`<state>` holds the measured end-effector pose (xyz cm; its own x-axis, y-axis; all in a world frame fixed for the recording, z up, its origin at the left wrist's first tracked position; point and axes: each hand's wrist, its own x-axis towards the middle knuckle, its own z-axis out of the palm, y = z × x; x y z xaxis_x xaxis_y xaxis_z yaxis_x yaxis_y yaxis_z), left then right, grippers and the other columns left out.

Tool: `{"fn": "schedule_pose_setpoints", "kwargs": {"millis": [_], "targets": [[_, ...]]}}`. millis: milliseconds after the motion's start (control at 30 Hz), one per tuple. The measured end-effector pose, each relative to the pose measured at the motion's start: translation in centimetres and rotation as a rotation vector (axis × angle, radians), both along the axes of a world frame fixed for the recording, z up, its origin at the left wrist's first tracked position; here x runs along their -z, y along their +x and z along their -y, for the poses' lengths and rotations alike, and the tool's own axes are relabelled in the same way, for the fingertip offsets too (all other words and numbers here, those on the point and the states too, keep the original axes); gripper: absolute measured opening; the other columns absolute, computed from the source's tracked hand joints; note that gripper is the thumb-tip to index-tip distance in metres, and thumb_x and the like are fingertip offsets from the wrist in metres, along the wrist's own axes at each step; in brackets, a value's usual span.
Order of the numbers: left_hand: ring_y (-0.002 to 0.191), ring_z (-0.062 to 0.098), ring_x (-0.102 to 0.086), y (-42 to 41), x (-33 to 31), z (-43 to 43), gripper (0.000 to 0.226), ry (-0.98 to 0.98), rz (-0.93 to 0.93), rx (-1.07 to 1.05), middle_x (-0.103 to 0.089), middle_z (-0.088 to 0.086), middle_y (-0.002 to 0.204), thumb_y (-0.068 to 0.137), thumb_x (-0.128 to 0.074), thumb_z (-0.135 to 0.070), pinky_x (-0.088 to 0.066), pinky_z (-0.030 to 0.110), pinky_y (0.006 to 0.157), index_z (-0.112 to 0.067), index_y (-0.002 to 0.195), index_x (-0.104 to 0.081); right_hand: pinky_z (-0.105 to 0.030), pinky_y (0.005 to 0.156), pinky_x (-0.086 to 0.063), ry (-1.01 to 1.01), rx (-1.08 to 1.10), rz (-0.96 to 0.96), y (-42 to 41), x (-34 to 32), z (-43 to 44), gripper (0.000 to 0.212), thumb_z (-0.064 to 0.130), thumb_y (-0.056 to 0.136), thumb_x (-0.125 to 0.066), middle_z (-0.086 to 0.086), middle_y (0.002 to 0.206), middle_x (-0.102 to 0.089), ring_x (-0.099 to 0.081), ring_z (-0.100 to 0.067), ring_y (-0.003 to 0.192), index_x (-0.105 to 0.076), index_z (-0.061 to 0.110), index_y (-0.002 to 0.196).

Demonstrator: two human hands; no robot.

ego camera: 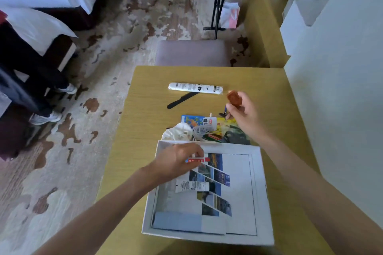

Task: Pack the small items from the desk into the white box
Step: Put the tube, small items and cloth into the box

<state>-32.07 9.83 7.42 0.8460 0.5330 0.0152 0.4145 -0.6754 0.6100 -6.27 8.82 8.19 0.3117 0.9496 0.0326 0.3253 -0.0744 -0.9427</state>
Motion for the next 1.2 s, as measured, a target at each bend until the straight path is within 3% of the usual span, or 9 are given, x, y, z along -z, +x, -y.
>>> {"fn": "schedule_pose_setpoints", "kwargs": {"millis": [100, 200, 267, 433, 633, 733, 833, 1033, 1200], "targets": [[0.089, 0.012, -0.064, 0.2, 2.2, 3.1, 0.020, -0.018, -0.196, 0.035, -0.070, -0.006, 0.102, 0.087, -0.064, -0.034, -0.051, 0.030, 0.075, -0.021, 0.103, -0.064, -0.017, 0.070, -0.054, 0.033, -0.090, -0.133, -0.3, -2.5, 4.0, 0.023, 0.015, 0.095, -0.060, -0.004, 0.093, -0.067, -0.065, -0.003, 0.074, -0.055, 0.015, 0.118], [0.088, 0.013, -0.064, 0.0, 3.6, 5.1, 0.020, 0.007, -0.281, 0.019, -0.071, -0.004, 0.097, 0.085, -0.066, -0.033, -0.049, 0.025, 0.075, -0.019, 0.100, -0.065, -0.022, 0.073, -0.056, 0.014, -0.197, -0.263, -0.8, -3.9, 7.4, 0.024, 0.016, 0.094, -0.062, -0.008, 0.095, -0.068, -0.068, -0.011, 0.076, -0.057, 0.025, 0.115], [0.085, 0.015, -0.064, -0.1, 4.1, 6.2, 0.022, -0.004, -0.306, -0.013, -0.070, -0.001, 0.094, 0.084, -0.067, -0.036, -0.043, 0.020, 0.070, -0.018, 0.096, -0.065, -0.025, 0.075, -0.057, -0.040, -0.252, -0.272, -1.3, -3.8, 9.1, 0.025, 0.017, 0.092, -0.064, -0.008, 0.099, -0.069, -0.070, -0.013, 0.078, -0.058, 0.030, 0.113], [0.090, 0.016, -0.061, -0.4, 4.4, 8.1, 0.020, 0.078, -0.391, -0.066, -0.066, -0.001, 0.096, 0.087, -0.061, -0.037, -0.042, 0.025, 0.069, -0.018, 0.094, -0.063, -0.034, 0.078, -0.058, -0.142, -0.363, -0.256, -3.1, -1.0, 11.6, 0.024, 0.013, 0.093, -0.062, -0.005, 0.094, -0.064, -0.070, -0.018, 0.072, -0.057, 0.018, 0.116], [0.084, 0.026, -0.063, -1.4, 3.5, 8.5, 0.016, 0.192, -0.210, -0.194, -0.069, 0.007, 0.092, 0.086, -0.056, -0.009, -0.053, 0.038, 0.069, -0.009, 0.097, -0.068, -0.038, 0.079, -0.056, -0.217, -0.431, 0.023, -6.0, 3.6, 12.5, 0.027, 0.014, 0.091, -0.066, -0.003, 0.095, -0.067, -0.069, -0.017, 0.076, -0.059, 0.016, 0.117], [0.070, 0.025, -0.064, -1.5, 2.2, 7.6, 0.015, 0.411, -0.214, -0.261, -0.068, 0.005, 0.078, 0.079, -0.059, -0.003, -0.054, 0.037, 0.053, -0.011, 0.088, -0.068, -0.025, 0.084, -0.048, -0.248, -0.544, 0.255, -6.2, 4.8, 12.6, 0.035, 0.018, 0.090, -0.067, 0.001, 0.110, -0.067, -0.062, -0.013, 0.095, -0.060, 0.022, 0.124], [0.060, 0.025, -0.062, -1.2, 1.0, 6.1, 0.013, 0.510, -0.145, -0.361, -0.067, 0.003, 0.068, 0.072, -0.065, 0.000, -0.051, 0.032, 0.042, -0.010, 0.079, -0.067, -0.026, 0.082, -0.047, -0.247, -0.659, 0.492, -5.7, 4.9, 12.5, 0.037, 0.018, 0.093, -0.062, 0.001, 0.111, -0.063, -0.060, -0.016, 0.094, -0.058, 0.022, 0.130], [0.079, 0.022, -0.060, -0.2, -0.2, 0.5, 0.012, 0.451, -0.100, -0.460, -0.068, 0.001, 0.082, 0.083, -0.055, -0.008, -0.041, 0.026, 0.049, -0.011, 0.088, -0.065, -0.013, 0.069, -0.047, -0.106, -0.504, 0.279, -4.3, 1.7, 10.2, 0.028, 0.029, 0.090, -0.067, 0.013, 0.098, -0.066, -0.063, -0.007, 0.084, -0.066, 0.022, 0.116], [0.079, 0.015, -0.060, 0.3, 1.1, -6.8, 0.019, 0.004, -0.194, -0.563, -0.066, -0.007, 0.101, 0.090, -0.049, -0.022, -0.044, 0.025, 0.058, -0.024, 0.101, -0.063, -0.010, 0.068, -0.046, -0.076, -0.400, 0.337, -3.6, 0.8, 4.6, 0.023, 0.020, 0.093, -0.062, 0.005, 0.096, -0.069, -0.061, -0.001, 0.084, -0.067, 0.014, 0.115]]}}
